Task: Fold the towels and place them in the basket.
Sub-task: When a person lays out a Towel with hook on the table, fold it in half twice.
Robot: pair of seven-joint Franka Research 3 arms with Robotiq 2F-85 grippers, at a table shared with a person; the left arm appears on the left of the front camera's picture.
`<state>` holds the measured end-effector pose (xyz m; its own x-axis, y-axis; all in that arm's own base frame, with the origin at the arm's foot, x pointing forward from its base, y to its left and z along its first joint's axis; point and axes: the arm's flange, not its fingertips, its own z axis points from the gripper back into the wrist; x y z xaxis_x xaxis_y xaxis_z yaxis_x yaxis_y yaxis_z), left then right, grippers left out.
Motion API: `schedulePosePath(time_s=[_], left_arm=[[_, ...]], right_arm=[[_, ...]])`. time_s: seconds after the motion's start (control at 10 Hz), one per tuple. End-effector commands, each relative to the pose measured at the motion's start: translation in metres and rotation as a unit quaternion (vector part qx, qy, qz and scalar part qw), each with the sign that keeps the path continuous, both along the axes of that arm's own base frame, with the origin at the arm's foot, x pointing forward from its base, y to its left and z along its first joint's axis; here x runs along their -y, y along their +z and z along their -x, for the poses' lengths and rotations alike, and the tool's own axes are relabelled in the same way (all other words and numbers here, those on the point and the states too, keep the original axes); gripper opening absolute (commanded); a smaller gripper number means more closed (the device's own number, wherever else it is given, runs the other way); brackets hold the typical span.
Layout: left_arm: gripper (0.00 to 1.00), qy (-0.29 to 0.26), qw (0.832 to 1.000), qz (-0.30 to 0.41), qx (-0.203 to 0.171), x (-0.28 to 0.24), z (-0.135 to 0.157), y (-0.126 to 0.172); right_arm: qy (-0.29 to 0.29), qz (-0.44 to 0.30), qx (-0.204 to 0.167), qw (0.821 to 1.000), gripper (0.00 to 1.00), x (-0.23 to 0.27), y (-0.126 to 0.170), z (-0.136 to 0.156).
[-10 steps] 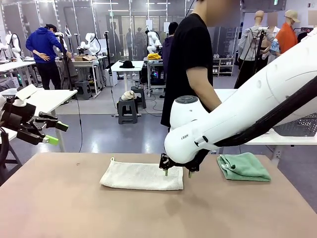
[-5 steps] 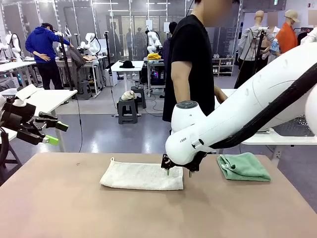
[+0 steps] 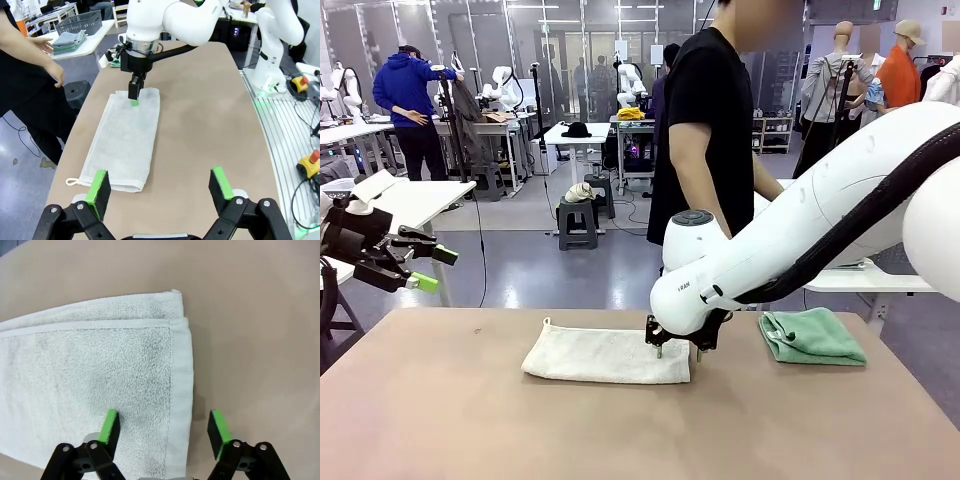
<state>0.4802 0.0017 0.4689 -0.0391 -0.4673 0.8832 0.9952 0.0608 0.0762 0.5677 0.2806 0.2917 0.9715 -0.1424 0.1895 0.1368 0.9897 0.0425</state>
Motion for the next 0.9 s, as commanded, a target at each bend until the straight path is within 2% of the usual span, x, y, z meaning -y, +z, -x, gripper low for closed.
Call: schedulePosePath(time_s=[0.0,0.1,0.2,0.3,0.4,0.5,0.6,0.8], left_arm=[[1.00,0.000,1.000,0.003,-0.002,0.000,0.000,0.002],[1.00,0.000,1.000,0.003,-0.002,0.000,0.000,0.002],[1.00,0.000,1.000,0.003,-0.002,0.000,0.000,0.002],[1.00,0.000,1.000,0.003,-0.002,0.000,0.000,0.002],[1.00,0.000,1.000,0.003,-0.002,0.000,0.000,0.002],[1.00,0.000,1.000,0.003,-0.002,0.000,0.000,0.002],[1.00,0.000,1.000,0.003,-0.002,0.000,0.000,0.002],[1.00,0.000,1.000,0.003,-0.002,0.000,0.000,0.002]], right_arm=[[-0.001,0.002,0.001,1.000,0.60,-0.004,-0.001,-0.006],[-0.002,0.003,0.002,1.000,0.54,-0.004,-0.002,-0.006],[-0.003,0.005,0.003,1.000,0.41,-0.003,-0.002,-0.006],[-0.005,0.007,0.001,1.000,0.34,-0.002,-0.003,-0.007],[-0.007,0.008,0.000,1.000,0.21,-0.002,-0.004,-0.006],[-0.013,0.011,0.000,1.000,0.14,-0.001,-0.004,-0.006],[-0.014,0.012,-0.001,1.000,0.01,0.000,-0.004,-0.006],[-0.009,0.011,-0.004,1.000,0.00,0.010,0.000,-0.005]])
